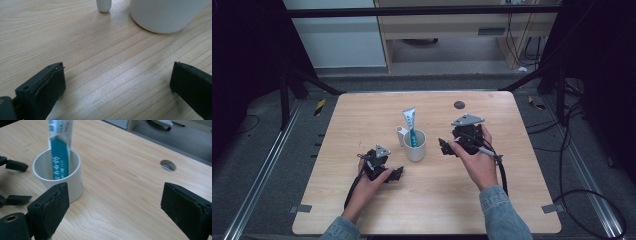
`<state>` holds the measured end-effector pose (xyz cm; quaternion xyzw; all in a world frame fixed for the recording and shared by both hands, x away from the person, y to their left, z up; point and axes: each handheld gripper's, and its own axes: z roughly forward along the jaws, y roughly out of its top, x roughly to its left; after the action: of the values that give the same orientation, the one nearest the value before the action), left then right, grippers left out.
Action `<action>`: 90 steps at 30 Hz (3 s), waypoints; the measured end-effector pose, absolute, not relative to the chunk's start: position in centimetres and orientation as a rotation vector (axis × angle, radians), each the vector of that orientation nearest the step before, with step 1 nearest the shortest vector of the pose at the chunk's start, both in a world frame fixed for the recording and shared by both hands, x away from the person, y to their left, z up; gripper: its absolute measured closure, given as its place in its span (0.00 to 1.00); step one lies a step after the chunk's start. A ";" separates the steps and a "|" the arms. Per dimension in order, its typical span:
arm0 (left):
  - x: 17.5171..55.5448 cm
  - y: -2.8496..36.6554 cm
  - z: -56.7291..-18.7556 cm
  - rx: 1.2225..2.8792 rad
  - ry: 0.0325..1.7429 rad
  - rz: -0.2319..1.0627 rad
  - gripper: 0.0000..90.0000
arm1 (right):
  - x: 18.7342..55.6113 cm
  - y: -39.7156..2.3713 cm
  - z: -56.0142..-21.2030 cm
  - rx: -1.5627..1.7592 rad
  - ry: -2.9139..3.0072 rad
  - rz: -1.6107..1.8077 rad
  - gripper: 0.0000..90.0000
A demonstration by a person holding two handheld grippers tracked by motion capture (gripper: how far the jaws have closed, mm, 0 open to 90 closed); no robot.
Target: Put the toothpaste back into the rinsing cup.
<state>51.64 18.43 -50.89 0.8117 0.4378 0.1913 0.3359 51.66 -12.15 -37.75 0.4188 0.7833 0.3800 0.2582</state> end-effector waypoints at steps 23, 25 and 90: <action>51.6 18.3 -50.9 2.125 1.135 0.496 0.00 | 50.5 -19.3 -35.9 1.192 2.035 0.933 0.14; 51.6 18.3 -50.9 2.125 1.135 0.496 0.00 | 50.4 -19.7 -36.2 1.190 2.036 0.912 0.15; 51.5 18.1 -50.9 2.123 1.132 0.495 0.00 | 51.8 -24.5 -51.2 1.622 1.884 0.823 0.04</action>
<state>51.54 18.08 -50.89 0.8142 0.4339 0.1898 0.3360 51.75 -24.51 -51.15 0.5984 0.6949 0.3035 0.2587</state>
